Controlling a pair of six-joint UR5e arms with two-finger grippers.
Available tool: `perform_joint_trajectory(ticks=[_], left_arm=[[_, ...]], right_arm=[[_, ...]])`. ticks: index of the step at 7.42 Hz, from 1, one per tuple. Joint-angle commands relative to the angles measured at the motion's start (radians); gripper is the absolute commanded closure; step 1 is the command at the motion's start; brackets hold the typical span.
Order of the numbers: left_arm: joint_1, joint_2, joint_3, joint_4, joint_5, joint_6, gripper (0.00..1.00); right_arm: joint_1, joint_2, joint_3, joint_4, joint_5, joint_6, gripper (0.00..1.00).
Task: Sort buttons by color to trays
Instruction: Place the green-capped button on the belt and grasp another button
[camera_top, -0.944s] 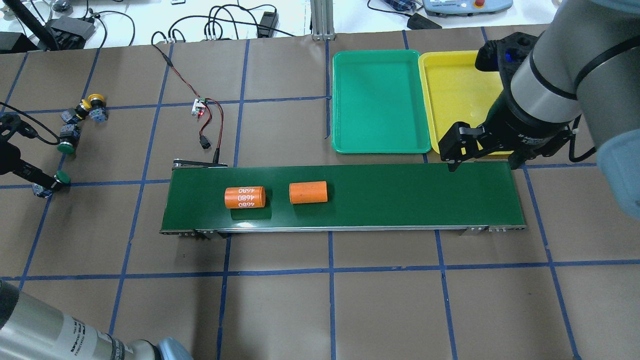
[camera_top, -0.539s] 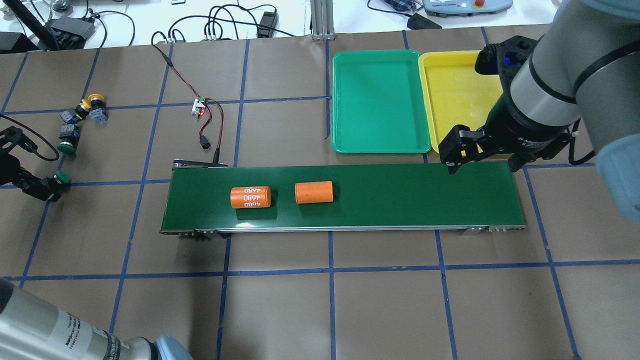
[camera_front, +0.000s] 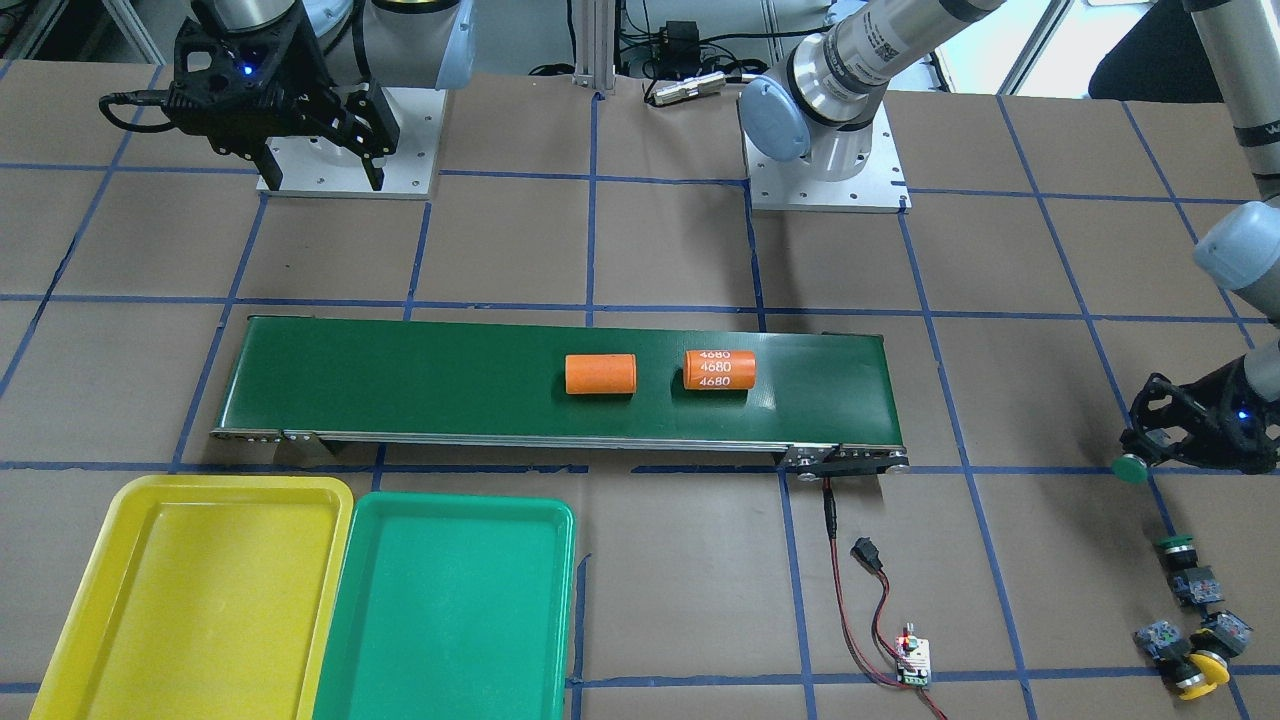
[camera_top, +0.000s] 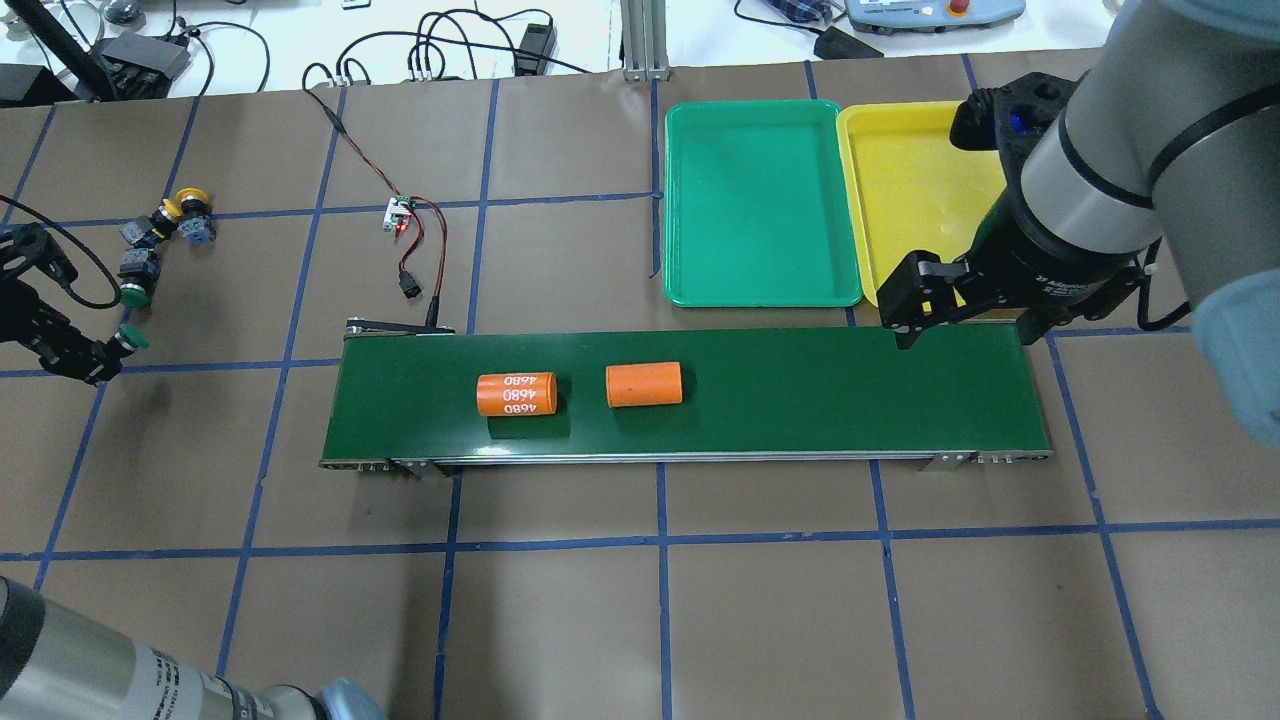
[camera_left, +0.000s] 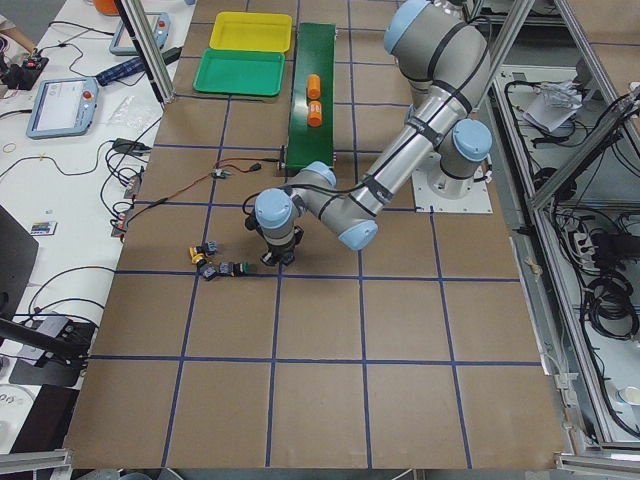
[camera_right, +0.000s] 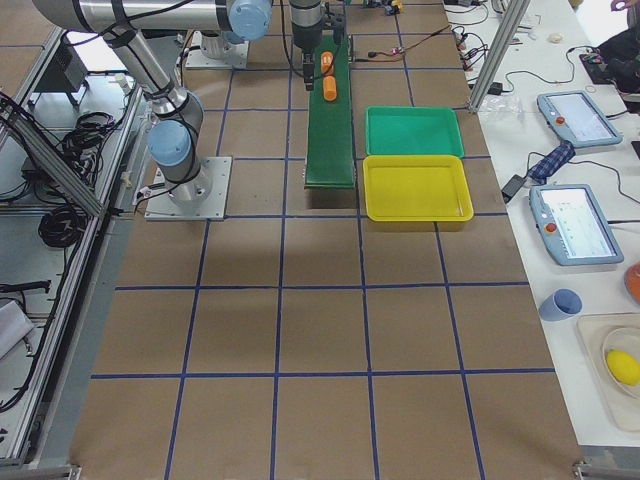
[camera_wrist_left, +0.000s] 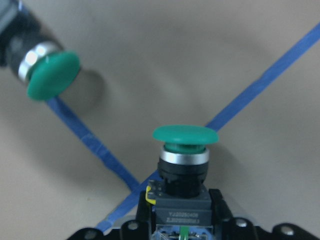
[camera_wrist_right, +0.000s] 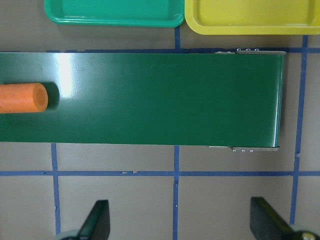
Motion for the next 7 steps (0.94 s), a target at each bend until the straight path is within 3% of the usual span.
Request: perform_joint_trajectory(ticks=[1,4,6,7], left_arm=[[-0.138,0.191,-0.068,-0.13,0.031,0.031,1.0],[-0.383,0.363,-0.228,-0.119,0.016,0.077,1.0],[-0.543,0.397,-0.256,-0.115,0.025,0.075,1.0],[-0.571,0.365,-0.271,-0.094,0.027,0.08,1.0]], right_arm=[[0.0,0.0,0.0,0.0,0.0,0.0,0.0],[0.0,0.0,0.0,0.0,0.0,0.0,0.0],[0.0,0.0,0.0,0.0,0.0,0.0,0.0],[0.0,0.0,0.002,0.001,0.0,0.0,0.0]])
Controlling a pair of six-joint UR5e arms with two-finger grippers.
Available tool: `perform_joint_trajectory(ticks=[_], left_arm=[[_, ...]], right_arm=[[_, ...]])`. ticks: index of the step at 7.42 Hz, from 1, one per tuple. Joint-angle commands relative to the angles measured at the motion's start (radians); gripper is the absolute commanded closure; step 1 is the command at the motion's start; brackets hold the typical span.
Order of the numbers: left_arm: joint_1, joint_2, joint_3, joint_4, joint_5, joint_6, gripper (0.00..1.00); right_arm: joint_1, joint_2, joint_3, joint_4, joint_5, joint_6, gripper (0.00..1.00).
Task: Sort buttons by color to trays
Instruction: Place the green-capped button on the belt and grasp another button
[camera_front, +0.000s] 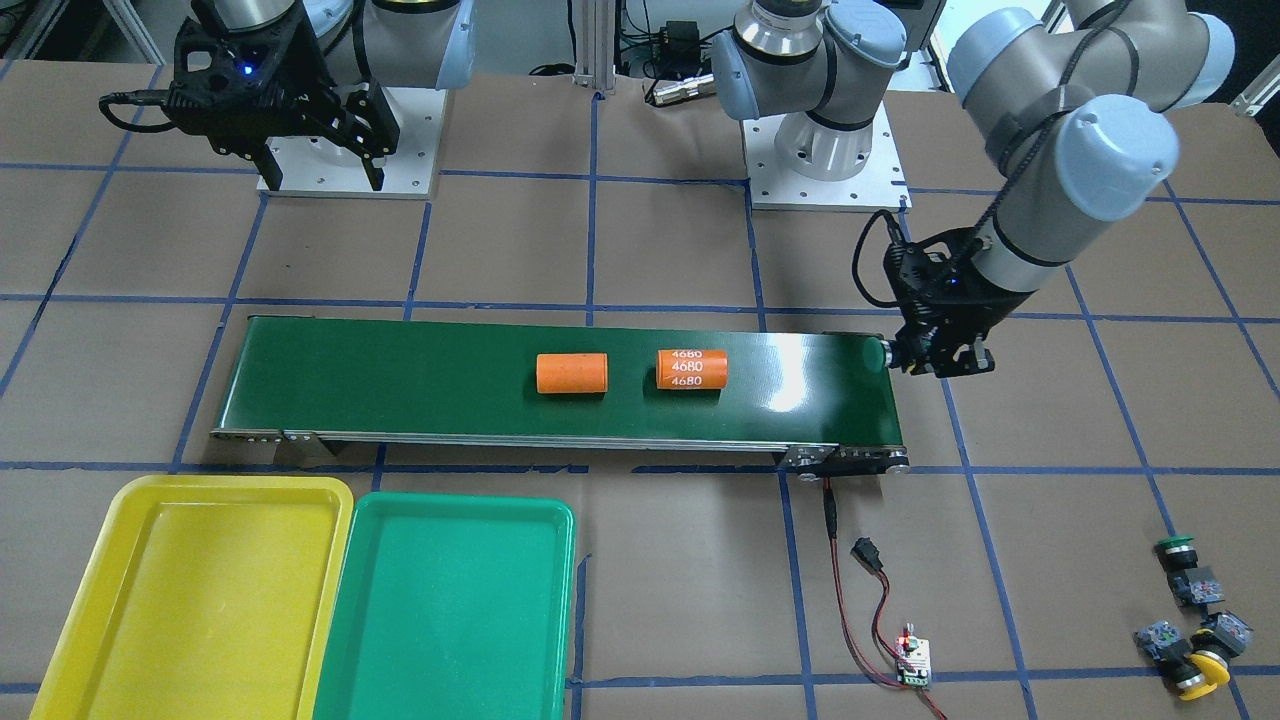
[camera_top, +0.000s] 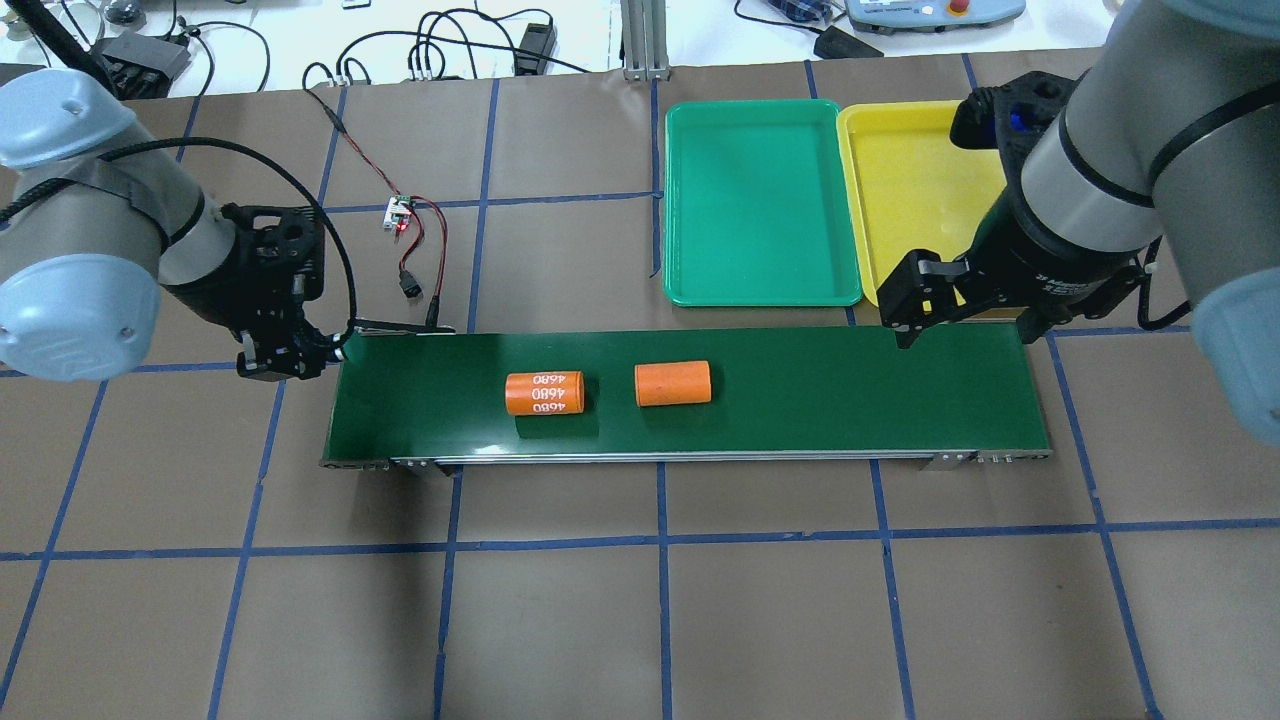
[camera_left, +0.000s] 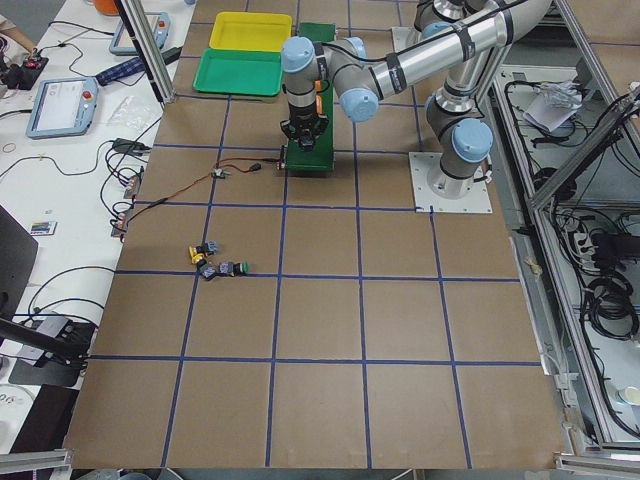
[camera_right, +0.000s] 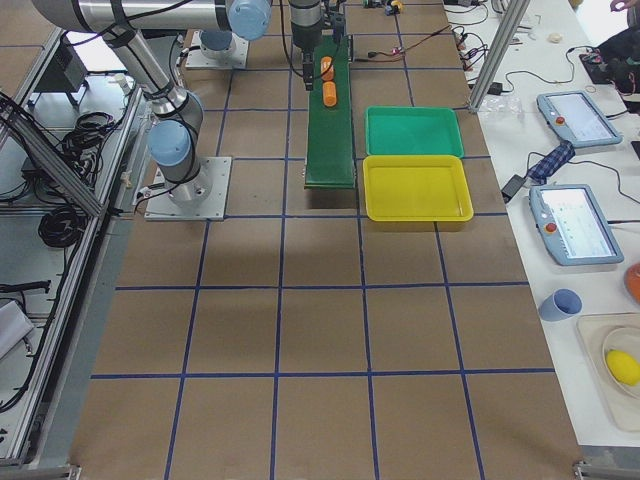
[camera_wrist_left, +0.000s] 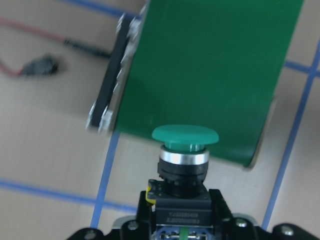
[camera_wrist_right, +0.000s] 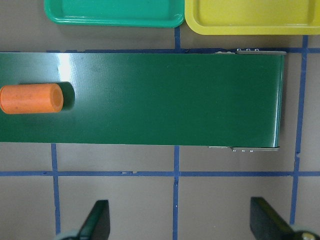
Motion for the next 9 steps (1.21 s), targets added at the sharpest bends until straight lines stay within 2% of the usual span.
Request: perform_joint_trajectory(ticks=[1,2,3,4,5,6,8,9], left_arm=[[-0.063,-0.03,-0.046,0.081,-0.006,0.016,1.0],[-0.073,-0.03,-0.104,0.138,-0.008,0.051,0.83],[-0.08,-0.032,-0.162,0.252,-0.008,0.071,0.55],[-0.08,-0.045,-0.185,0.314,-0.009,0.08,0.01],[-0.079,-0.047,-0.184,0.316,-0.02,0.071,0.0],[-0.068,-0.024,-0.181,0.316,-0.078,0.086,0.0],[-0.012,-0.001,-0.124,0.298,-0.087,0.085,0.0],[0.162,-0.042,-0.075,0.255,-0.157,0.064,0.0]], right_arm=[[0.0,0.0,0.001,0.001,0.0,0.0,0.0],[0.0,0.0,0.001,0.0,0.0,0.0,0.0],[0.0,-0.001,0.006,0.001,0.0,0.0,0.0],[0.0,-0.009,0.02,0.001,-0.002,0.0,0.0],[0.0,-0.017,0.027,0.0,-0.002,0.0,0.0],[0.0,-0.018,0.03,0.0,-0.002,-0.002,0.0],[0.0,-0.018,0.03,0.0,0.0,-0.002,0.0],[0.0,-0.018,0.03,0.0,0.0,0.0,0.0]])
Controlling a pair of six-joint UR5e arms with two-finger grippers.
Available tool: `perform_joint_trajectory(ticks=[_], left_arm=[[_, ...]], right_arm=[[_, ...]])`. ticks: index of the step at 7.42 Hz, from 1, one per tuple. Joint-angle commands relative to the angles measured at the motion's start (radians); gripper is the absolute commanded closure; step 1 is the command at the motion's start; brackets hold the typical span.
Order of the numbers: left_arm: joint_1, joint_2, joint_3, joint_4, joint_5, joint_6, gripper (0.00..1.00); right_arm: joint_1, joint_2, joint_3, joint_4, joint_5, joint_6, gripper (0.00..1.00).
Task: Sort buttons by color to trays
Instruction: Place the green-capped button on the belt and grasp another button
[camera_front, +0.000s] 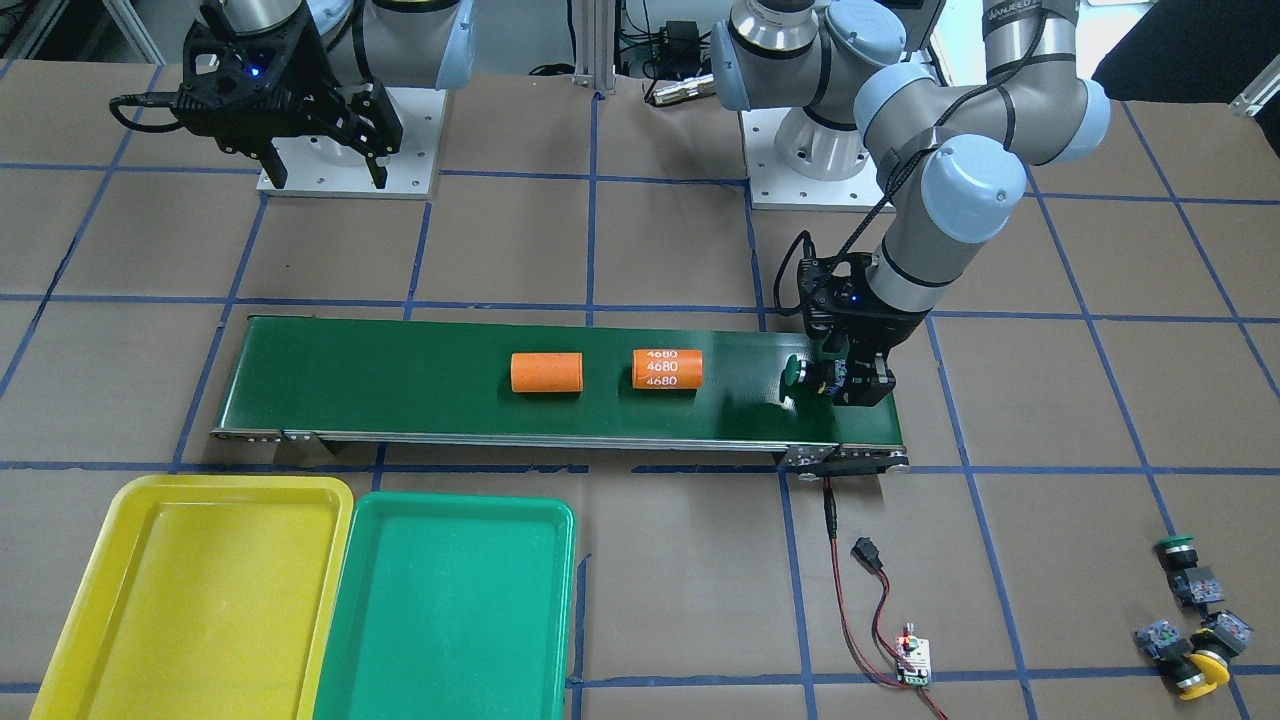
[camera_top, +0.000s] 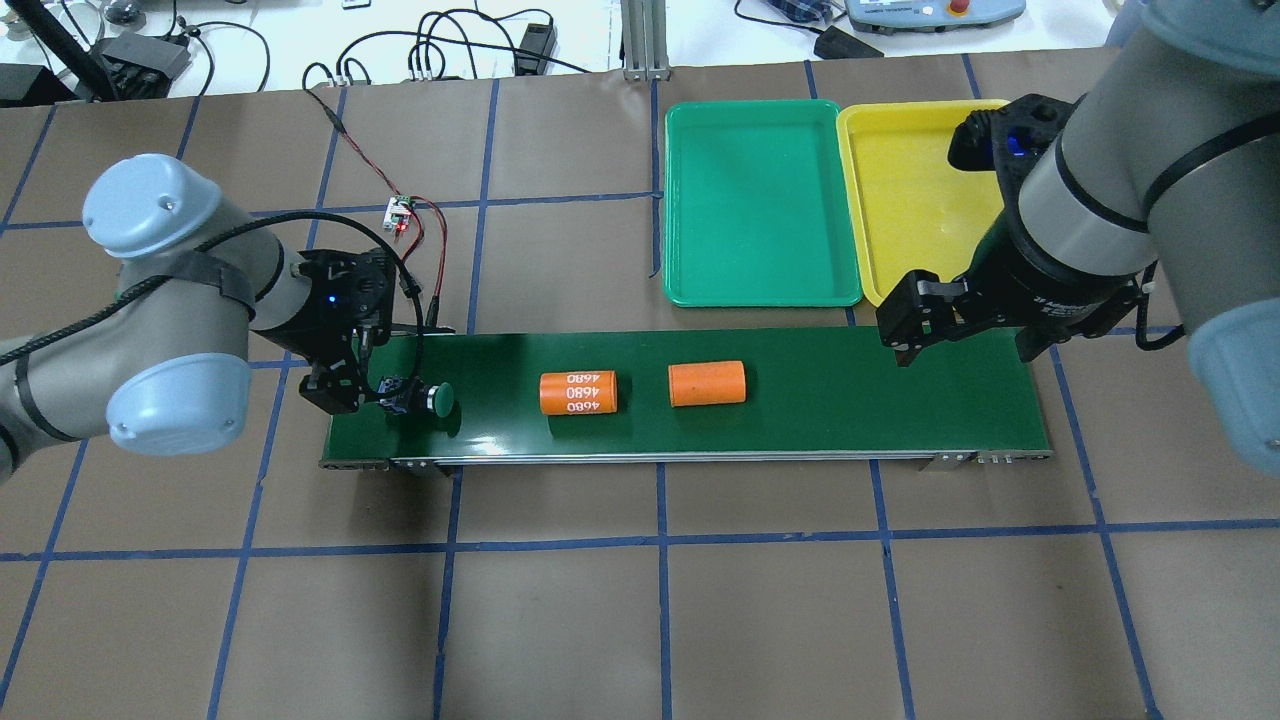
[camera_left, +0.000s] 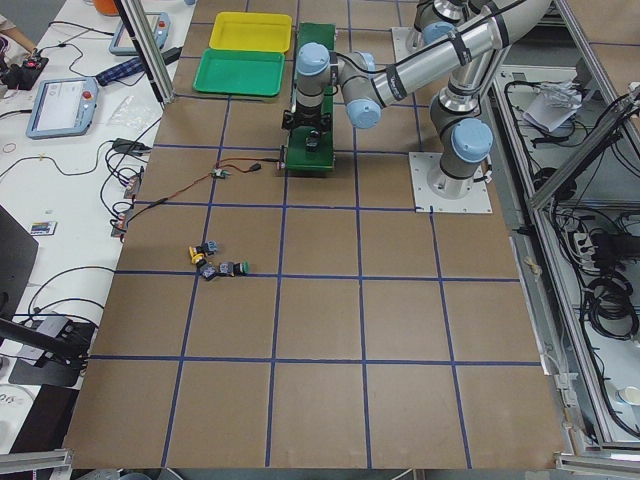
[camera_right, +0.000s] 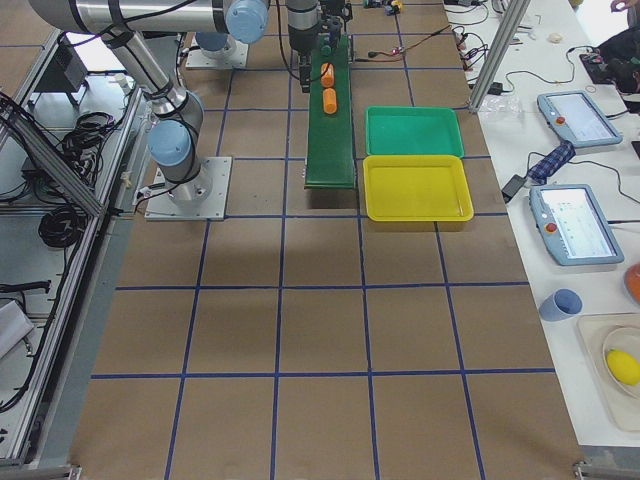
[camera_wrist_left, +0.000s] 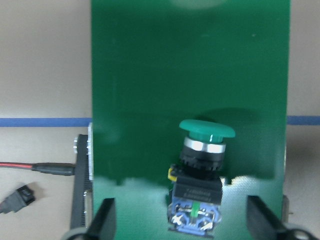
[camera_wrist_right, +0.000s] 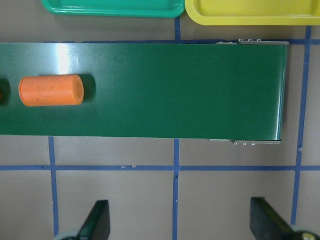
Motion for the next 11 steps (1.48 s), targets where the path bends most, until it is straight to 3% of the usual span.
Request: perform_joint_trajectory(ticks=[1,6,9,11], left_arm=[[0.297,-0.069,0.087,-0.046,-0.163,-0.077,0.0],[0.339,-0.419,0.513,-0.049,-0.069,-0.428,0.0],[0.389,-0.51,0.593,-0.048,-0.069,-0.705,0.0],[0.391,-0.539,0.596,-0.036,0.015,-0.94,0.0]], right_arm=[[0.0,0.0,0.001,0.0,0.001,0.001,0.0],[0.0,0.0,0.001,0.0,0.001,0.001,0.0],[0.0,0.0,0.001,-0.002,0.001,0.0,0.0],[0.0,-0.002,0.001,-0.005,0.002,0.012,0.0]])
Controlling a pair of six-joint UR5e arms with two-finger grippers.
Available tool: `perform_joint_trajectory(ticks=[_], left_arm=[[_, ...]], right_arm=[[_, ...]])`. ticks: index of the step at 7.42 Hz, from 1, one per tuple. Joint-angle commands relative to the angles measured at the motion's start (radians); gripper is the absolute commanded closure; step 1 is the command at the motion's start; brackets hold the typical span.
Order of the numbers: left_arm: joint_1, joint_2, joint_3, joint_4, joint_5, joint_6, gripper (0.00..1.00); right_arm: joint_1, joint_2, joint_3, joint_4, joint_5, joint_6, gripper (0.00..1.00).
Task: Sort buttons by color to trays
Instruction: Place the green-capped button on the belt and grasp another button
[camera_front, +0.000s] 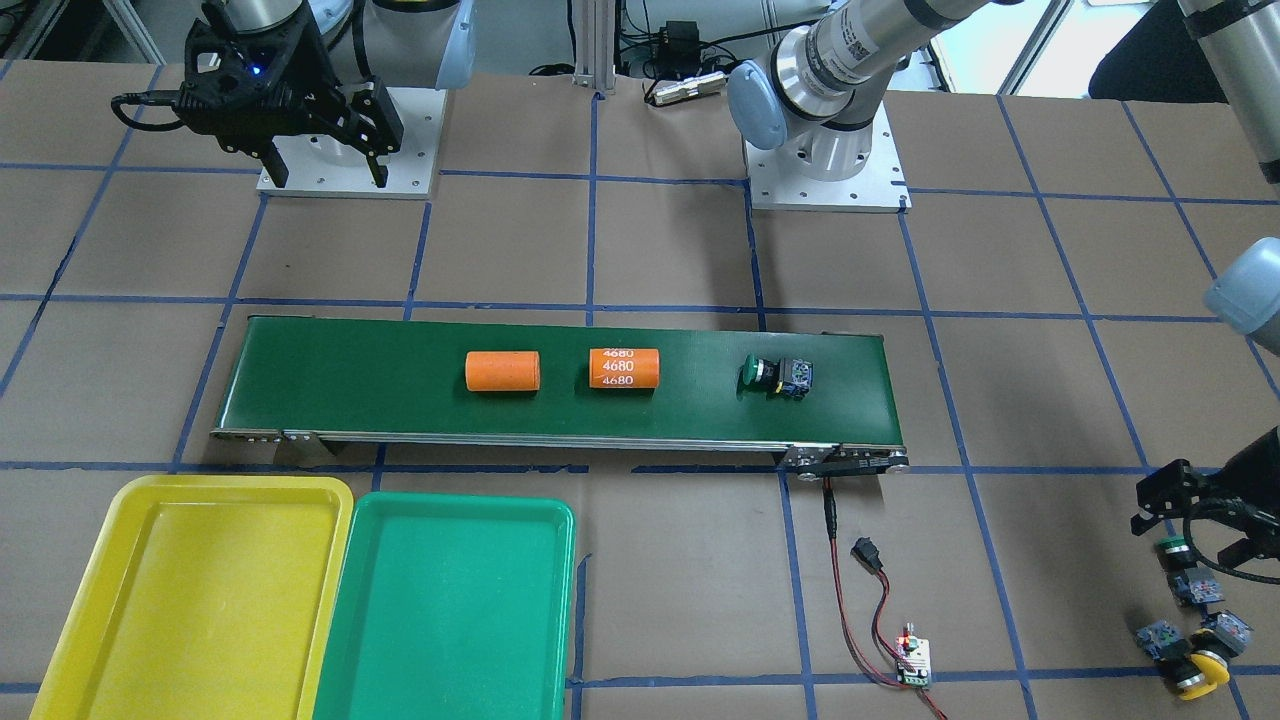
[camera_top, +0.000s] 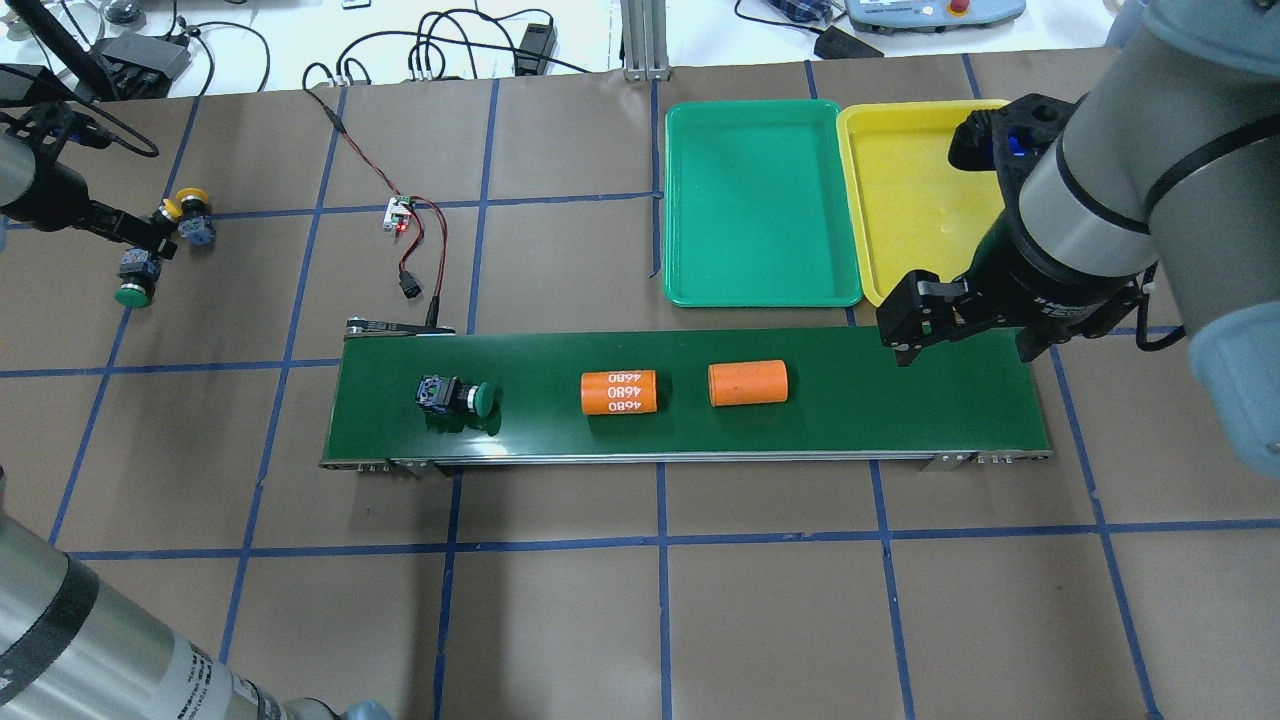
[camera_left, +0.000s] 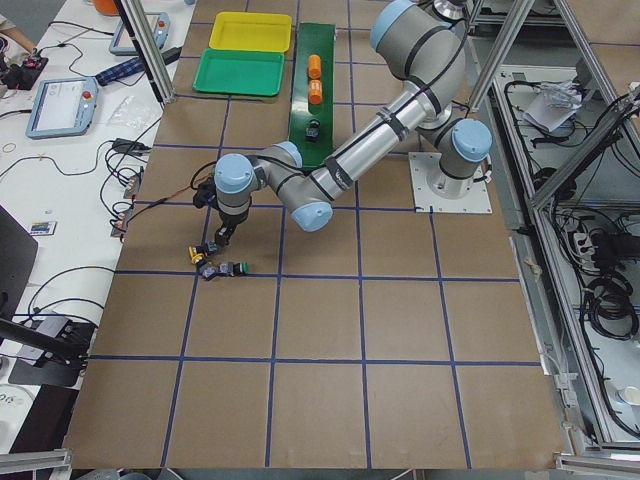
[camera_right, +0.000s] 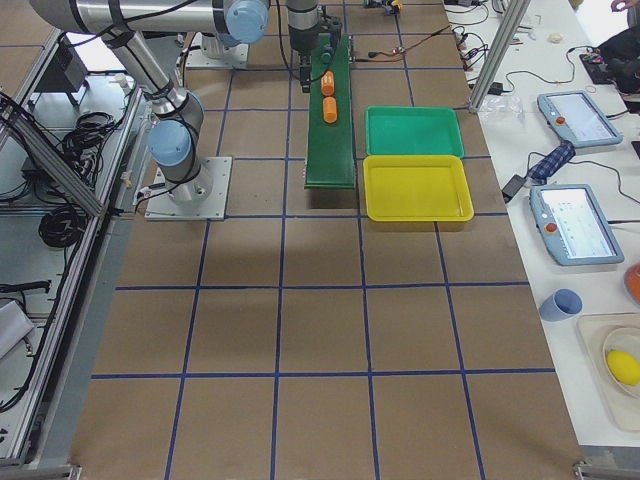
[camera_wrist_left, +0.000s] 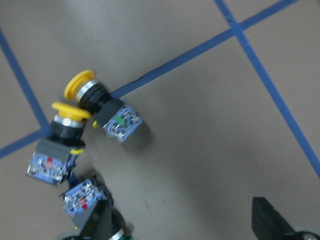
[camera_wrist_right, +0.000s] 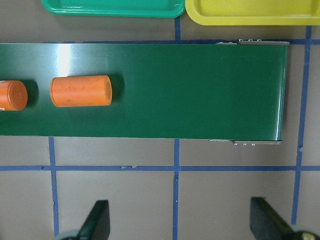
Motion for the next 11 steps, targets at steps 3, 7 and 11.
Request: perform_joint_trajectory(ticks=[3,7,11], left_arm=[[0.007,-0.086,0.079,0.005,0.054,-0.203,0.0],[0.064,-0.123,0.067,0.001,0.052,-0.37,0.0],[0.073,-0.178,0.116,0.01,0.039,-0.375,0.09]], right_arm=[[-0.005,0.029,-0.014,-0.084,0.02,0.043,0.0],[0.008,0.168,-0.124,-0.102,0.014,0.046,0.0],[0.044,0.197,-0.13,-0.106,0.052,0.207,0.0]])
